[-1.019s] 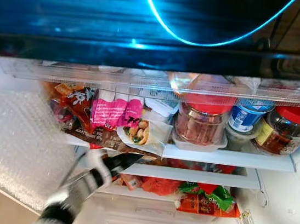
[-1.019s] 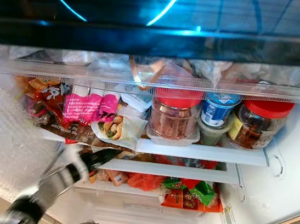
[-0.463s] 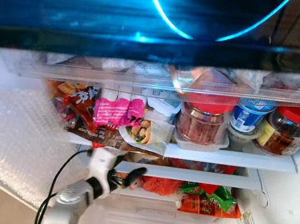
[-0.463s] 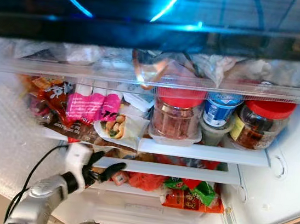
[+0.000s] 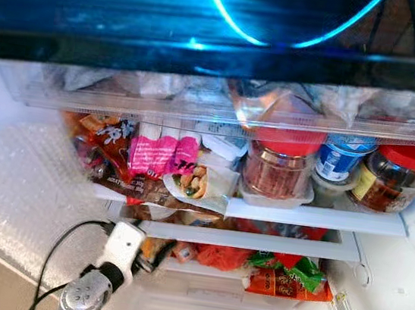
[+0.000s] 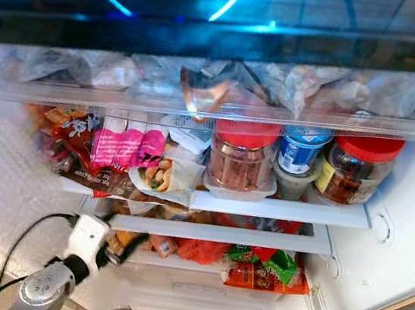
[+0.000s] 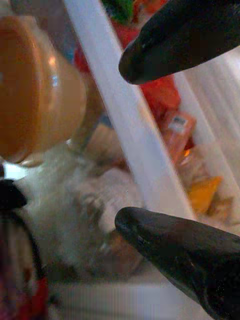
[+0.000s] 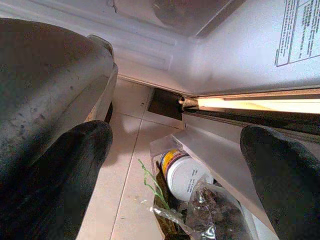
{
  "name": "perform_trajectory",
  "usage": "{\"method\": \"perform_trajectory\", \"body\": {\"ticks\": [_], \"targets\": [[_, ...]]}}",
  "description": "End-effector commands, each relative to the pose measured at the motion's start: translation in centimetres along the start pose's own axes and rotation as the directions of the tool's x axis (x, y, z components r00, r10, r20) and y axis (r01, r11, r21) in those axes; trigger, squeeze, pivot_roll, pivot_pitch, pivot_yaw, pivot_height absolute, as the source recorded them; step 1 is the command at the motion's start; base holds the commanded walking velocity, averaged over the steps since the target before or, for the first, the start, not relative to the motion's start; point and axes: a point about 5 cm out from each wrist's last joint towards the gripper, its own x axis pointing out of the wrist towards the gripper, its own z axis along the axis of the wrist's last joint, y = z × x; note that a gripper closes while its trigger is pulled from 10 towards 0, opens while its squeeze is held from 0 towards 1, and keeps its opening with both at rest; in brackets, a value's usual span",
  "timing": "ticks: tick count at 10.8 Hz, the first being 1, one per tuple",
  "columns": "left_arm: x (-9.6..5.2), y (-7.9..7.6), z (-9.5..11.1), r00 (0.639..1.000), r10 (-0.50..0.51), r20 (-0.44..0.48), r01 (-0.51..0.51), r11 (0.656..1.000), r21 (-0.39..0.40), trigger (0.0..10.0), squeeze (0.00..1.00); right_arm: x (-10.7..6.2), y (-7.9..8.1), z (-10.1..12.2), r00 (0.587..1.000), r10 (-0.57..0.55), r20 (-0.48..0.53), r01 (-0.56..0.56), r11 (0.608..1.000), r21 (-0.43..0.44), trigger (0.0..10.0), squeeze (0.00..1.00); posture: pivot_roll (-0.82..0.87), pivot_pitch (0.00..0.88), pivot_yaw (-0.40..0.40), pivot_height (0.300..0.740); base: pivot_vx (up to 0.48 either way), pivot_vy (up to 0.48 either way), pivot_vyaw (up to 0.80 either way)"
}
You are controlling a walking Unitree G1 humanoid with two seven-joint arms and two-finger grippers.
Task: Restocking fridge
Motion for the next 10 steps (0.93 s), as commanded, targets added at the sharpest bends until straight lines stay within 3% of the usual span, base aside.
{"method": "perform_trajectory", "body": {"ticks": [1, 3, 10], "targets": [[0.06, -0.02, 0.49, 0.999, 0.033, 0.027, -0.034, 0.999, 0.016, 10.0, 0.0, 0.07, 1.05, -0.03, 1.0, 0.03, 0.001, -0.03, 1.0, 0.008, 10.0, 0.0, -0.04, 0.041, 0.068, 0.66, 0.0, 0.0, 0.0], [0.0, 0.12, 0.26, 0.998, 0.052, 0.021, -0.053, 0.998, 0.041, 10.0, 0.0, 0.07, 1.16, -0.09, 1.0, 0.029, 0.001, -0.029, 1.0, 0.011, 10.0, 0.0, -0.04, 0.029, 0.073, 0.66, 0.0, 0.0, 0.0], [-0.2, 0.02, -0.22, 0.999, 0.051, 0.002, -0.051, 0.998, 0.042, 10.0, 0.0, 0.05, 1.49, -0.27, 0.999, 0.037, -0.004, -0.037, 0.999, 0.009, 10.0, 0.0, -0.05, 0.006, 0.086, 0.66, -0.279, 0.0, 0.0]]}}
